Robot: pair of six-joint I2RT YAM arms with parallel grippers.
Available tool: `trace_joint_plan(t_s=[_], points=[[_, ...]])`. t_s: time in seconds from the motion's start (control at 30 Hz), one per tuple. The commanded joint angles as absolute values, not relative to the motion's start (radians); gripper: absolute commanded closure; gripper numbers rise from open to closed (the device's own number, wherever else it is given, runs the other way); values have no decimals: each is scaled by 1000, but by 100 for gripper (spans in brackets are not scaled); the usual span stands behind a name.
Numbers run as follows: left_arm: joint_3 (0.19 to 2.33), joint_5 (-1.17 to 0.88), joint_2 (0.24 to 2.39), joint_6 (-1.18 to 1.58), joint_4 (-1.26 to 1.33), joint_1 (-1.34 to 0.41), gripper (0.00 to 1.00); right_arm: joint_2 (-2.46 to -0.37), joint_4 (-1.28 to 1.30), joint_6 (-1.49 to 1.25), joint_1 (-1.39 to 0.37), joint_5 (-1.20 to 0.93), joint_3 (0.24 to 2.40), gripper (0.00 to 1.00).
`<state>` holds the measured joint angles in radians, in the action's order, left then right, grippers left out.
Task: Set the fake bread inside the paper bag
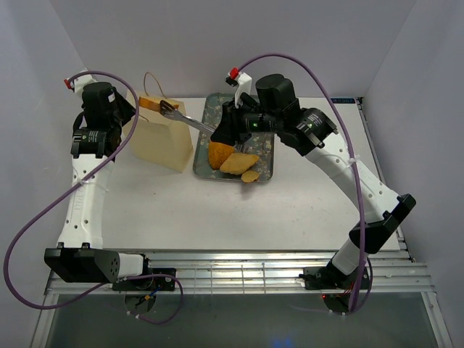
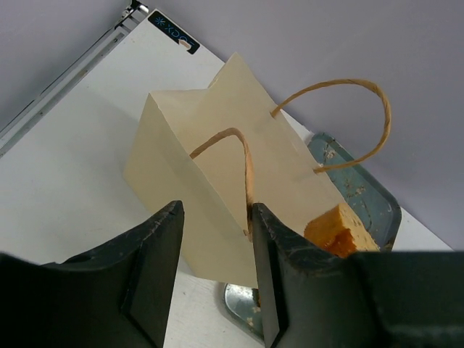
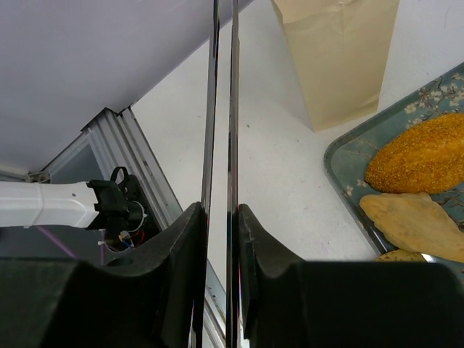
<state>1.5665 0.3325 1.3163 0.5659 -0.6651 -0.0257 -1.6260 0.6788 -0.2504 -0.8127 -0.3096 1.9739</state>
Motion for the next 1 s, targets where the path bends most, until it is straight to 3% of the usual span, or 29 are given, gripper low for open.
trace_joint_plan(t_s=[0.0, 0.4, 0.77, 0.97], points=[[1594, 325, 1298, 565, -643, -18, 47, -1646, 617, -233, -813, -279, 2028, 92], [1549, 308, 1266, 560, -635, -17, 75, -1713, 572, -250, -815, -267, 2023, 91], [1536, 249, 1262, 558, -635, -15, 85, -1792, 618, -275, -813, -276, 2186, 90], [1513, 244, 1253, 552, -624, -15, 89, -1789, 598, -256, -815, -270, 2166, 88]])
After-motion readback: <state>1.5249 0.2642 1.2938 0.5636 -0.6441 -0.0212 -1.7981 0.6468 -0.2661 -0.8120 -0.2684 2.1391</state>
